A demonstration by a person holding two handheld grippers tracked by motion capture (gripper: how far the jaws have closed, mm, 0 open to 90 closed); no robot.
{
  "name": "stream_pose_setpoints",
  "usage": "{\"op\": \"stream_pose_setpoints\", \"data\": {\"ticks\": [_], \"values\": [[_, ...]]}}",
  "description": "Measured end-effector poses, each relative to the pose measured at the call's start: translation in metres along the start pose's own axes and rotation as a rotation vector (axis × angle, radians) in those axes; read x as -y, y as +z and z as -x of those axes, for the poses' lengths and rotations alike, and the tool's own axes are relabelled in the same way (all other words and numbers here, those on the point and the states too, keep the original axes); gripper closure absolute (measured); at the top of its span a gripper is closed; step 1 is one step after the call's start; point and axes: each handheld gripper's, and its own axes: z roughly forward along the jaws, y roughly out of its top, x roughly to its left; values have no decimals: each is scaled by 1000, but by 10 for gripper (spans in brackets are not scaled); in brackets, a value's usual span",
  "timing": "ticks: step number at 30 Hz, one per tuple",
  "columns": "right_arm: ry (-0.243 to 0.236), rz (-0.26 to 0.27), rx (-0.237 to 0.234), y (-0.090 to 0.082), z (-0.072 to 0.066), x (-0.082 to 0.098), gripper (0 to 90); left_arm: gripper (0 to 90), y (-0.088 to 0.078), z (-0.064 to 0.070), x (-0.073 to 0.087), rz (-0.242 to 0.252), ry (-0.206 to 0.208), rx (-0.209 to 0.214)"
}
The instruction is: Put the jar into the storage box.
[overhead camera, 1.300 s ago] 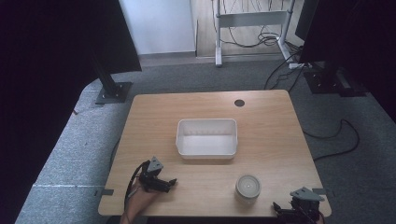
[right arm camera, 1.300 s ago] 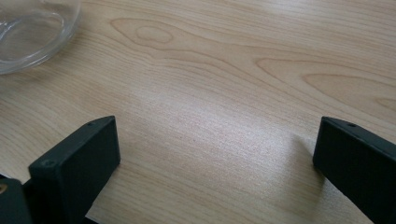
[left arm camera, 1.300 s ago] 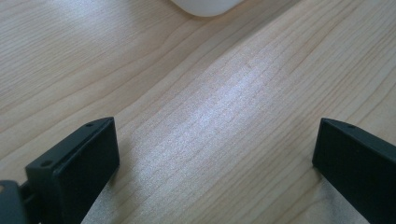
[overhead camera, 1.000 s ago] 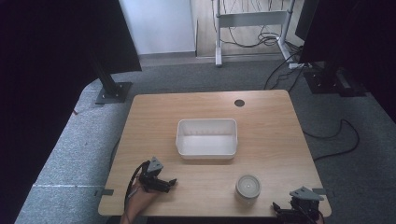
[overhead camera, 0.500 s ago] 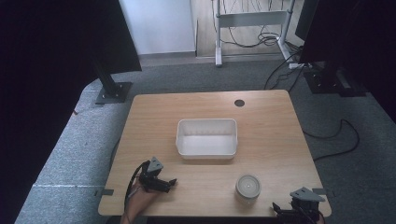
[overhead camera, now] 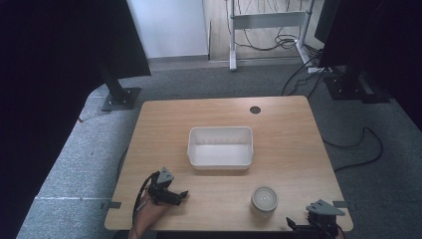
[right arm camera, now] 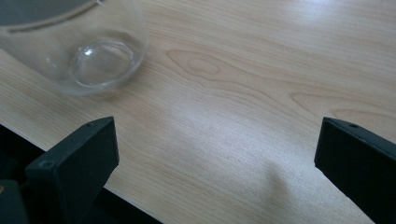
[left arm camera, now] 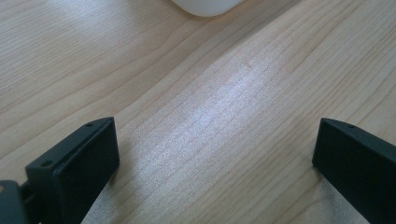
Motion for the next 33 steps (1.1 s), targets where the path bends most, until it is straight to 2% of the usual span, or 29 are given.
{"op": "stream_pose_setpoints", "data": {"ticks": [8, 21, 33], "values": [[-37, 26, -8, -5, -9, -7, 0, 2, 0, 0, 0, -1, 0, 0], [-99, 60, -50, -7, -26, -17, 0, 3, 0, 0, 0, 0, 0, 0], [-131, 80, -75, -4, -34, -23, 0, 2, 0, 0, 0, 0, 0, 0]]}}
